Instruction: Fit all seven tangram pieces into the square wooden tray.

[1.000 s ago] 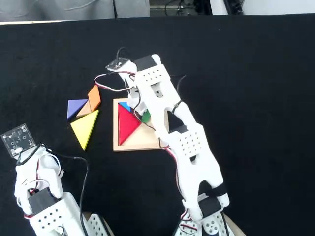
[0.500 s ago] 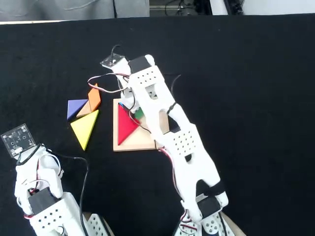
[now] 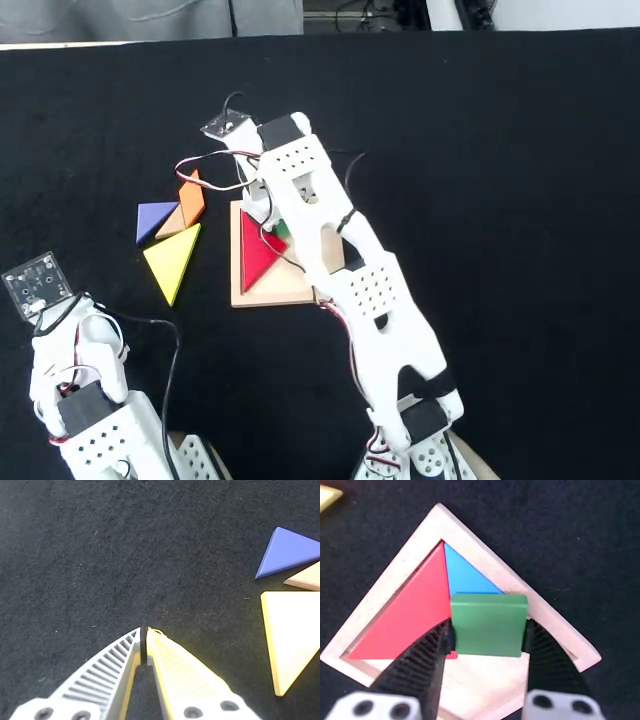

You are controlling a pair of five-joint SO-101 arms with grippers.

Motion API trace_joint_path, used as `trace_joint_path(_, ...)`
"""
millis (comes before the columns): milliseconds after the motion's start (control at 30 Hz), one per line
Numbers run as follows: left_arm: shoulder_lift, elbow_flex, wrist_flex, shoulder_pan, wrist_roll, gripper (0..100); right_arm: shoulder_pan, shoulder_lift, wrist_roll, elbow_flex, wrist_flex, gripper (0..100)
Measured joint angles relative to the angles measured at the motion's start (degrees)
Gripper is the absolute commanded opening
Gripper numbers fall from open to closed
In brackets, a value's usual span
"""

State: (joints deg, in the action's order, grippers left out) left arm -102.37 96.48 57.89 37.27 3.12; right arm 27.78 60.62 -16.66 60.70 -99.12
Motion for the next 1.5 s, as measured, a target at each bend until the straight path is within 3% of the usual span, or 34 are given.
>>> trace_joint_path(400, 0.00, 0.00, 0.00, 0.00, 0.00, 3, -0.18, -6.33, 0.35, -10.55, -0.18, 17.5)
trace_joint_path(867, 0.00, 0.00, 0.00, 0.00, 0.00, 3, -0.18, -6.59, 0.35, -10.99, -0.18, 17.6)
trace_joint_path(967, 0.00, 0.00, 0.00, 0.00, 0.00, 3, -0.18, -6.59, 0.53, -10.99, -0.18, 24.4)
trace_joint_path(1133, 0.00, 0.00, 0.00, 0.00, 0.00, 3, -0.18, -6.59, 1.41, -10.99, -0.18, 46.6)
trace_joint_path(1200, 0.00, 0.00, 0.00, 0.00, 0.00, 3, -0.18, -6.59, 1.14, -10.99, -0.18, 49.2)
trace_joint_path(1367, 0.00, 0.00, 0.00, 0.00, 0.00, 3, -0.18, -6.59, 0.79, -10.99, -0.18, 39.1)
trace_joint_path(1500, 0.00, 0.00, 0.00, 0.00, 0.00, 3, -1.05, -10.11, 0.79, -11.43, -0.18, 11.3)
